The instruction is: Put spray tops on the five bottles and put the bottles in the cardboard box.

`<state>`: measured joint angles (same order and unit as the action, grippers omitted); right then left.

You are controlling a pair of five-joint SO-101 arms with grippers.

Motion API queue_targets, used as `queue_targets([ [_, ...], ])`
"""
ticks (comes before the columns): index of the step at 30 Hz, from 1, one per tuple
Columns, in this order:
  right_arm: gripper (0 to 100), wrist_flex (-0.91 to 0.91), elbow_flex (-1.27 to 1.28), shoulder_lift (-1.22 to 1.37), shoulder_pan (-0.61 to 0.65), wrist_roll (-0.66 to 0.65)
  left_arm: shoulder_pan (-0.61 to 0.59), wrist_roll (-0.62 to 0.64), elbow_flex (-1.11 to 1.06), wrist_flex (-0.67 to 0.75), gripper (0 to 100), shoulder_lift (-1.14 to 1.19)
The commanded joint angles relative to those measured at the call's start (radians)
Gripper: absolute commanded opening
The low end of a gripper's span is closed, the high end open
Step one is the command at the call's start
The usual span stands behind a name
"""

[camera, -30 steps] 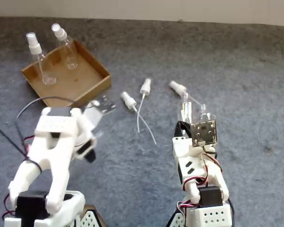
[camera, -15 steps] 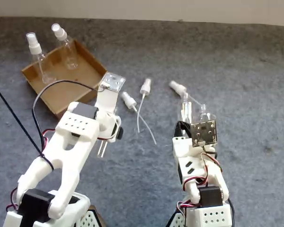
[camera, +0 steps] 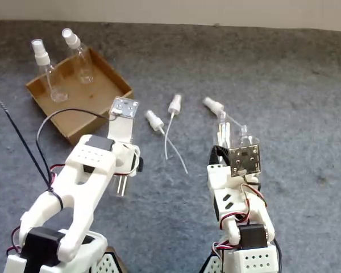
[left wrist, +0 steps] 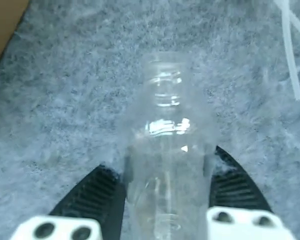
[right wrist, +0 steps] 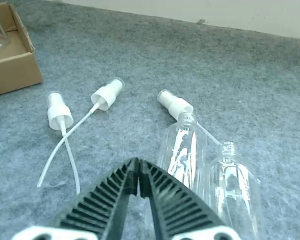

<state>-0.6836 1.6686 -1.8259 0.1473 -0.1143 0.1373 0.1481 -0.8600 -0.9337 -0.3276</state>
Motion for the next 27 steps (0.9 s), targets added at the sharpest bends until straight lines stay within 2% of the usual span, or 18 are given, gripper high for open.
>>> queue_targets([
  [1, 0.5, -0.005, 0.111, -0.01, -0.01, -0.012, -0.041, 0.012, 0.002, 0.009, 21, -0.002],
  [4, 0.5, -0.005, 0.111, -0.01, -0.01, -0.012, -0.041, 0.014, 0.001, 0.009, 29, -0.002],
  [7, 0.5, -0.005, 0.111, -0.01, -0.01, -0.012, -0.041, 0.014, 0.001, 0.009, 33, -0.002],
  [27, 0.5, -0.005, 0.111, -0.01, -0.008, -0.014, -0.039, 0.011, 0.018, 0.014, 33, -0.001],
])
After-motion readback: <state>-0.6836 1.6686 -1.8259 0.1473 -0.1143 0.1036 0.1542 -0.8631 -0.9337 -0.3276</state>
